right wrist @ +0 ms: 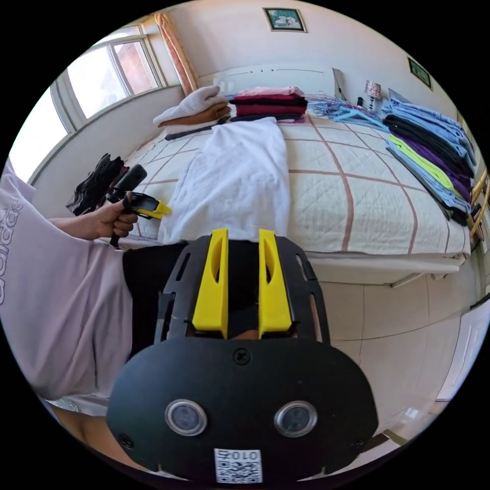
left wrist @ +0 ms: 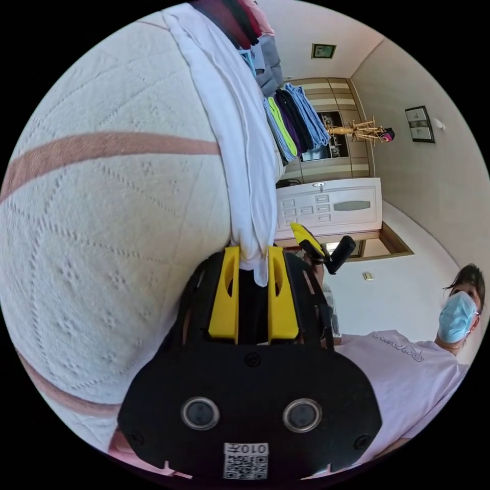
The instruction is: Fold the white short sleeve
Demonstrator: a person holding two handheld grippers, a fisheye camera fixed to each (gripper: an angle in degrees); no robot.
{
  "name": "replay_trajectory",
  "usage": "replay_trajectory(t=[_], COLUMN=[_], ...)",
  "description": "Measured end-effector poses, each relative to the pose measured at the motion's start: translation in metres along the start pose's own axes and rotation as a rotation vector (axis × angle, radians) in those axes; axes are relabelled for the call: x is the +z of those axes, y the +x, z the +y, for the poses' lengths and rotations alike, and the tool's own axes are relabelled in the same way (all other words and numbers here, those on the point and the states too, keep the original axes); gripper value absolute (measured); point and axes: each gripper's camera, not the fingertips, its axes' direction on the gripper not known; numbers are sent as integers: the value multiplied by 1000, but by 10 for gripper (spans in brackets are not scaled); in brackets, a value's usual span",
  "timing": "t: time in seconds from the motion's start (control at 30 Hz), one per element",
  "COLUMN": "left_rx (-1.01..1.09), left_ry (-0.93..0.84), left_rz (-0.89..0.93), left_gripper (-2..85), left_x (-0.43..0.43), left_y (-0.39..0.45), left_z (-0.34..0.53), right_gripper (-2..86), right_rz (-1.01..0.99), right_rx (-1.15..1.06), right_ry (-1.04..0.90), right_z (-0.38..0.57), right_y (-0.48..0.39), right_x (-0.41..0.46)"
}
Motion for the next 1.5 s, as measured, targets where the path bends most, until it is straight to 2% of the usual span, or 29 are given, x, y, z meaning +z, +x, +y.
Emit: replay_trajectory(t=[0.23,0.43,0.77,0.93,1.1,1.23,1.5], left_rx=[3,22,41,38,75,103,166], left_ry=[0,-12,-11,56,98,154,216], left_rz=[-6,-20,123,298,338,436,511], left_gripper=[93,70,54,53,54,55,58], left_x=[2,-8,-40,-60,-83,-108,-152], left_y=[6,12,19,24,50,65,87], left_z=[5,9,19,19,13,3,-19], right_gripper=[109,111,123,123,128,174,195], right_rz=[-123,-294,-446,-518,-642,-803,-1062], right_rx=[70,31,44,76,61,95,127], right_ry=[-72,-181,-304,-328,-258,-244,-77], right_z=[-51,-101,-141,-144,-143,-138,-123], right_y=[88,142,205,239,255,274,291], right_x=[27,48,75,73,53,53,46])
